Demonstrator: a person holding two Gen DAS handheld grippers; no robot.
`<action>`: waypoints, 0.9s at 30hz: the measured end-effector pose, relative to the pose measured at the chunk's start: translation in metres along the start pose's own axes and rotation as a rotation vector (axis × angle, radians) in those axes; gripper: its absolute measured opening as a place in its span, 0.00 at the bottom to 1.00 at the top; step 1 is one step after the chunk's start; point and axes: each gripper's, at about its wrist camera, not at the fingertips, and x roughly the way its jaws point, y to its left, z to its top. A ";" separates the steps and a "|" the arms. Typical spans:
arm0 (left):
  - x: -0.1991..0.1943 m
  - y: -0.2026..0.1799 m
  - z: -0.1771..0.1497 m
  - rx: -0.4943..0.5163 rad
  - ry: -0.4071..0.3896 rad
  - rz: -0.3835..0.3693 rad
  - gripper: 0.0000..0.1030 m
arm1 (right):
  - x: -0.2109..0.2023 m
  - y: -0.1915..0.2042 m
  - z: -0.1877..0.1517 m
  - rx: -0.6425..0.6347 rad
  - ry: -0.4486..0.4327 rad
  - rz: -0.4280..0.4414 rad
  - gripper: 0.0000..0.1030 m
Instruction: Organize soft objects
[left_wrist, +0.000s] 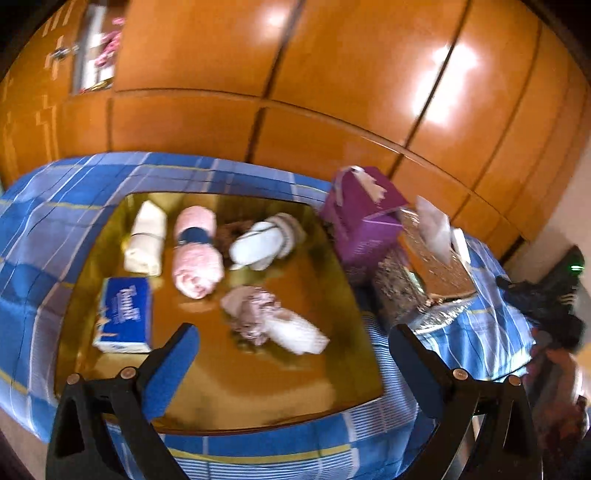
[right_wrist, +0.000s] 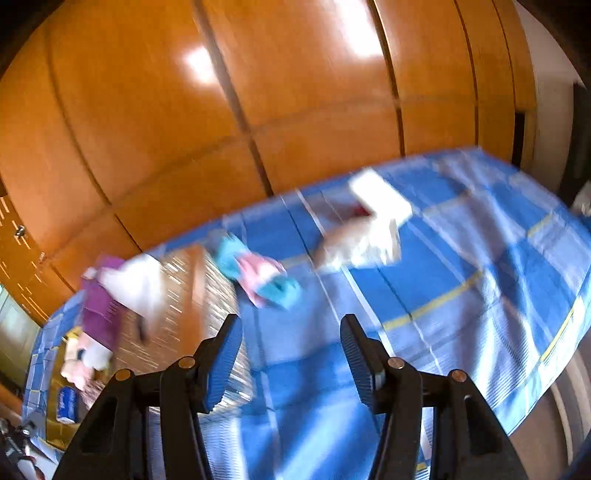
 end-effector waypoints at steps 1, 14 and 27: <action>0.000 -0.005 0.001 0.011 0.002 -0.008 1.00 | 0.009 -0.006 -0.003 0.008 0.026 -0.008 0.54; 0.010 -0.047 0.016 0.041 0.041 -0.054 1.00 | 0.096 -0.025 0.039 -0.006 0.157 0.240 0.54; 0.012 -0.060 0.020 0.068 0.056 -0.024 1.00 | 0.161 -0.007 0.041 -0.096 0.291 0.351 0.17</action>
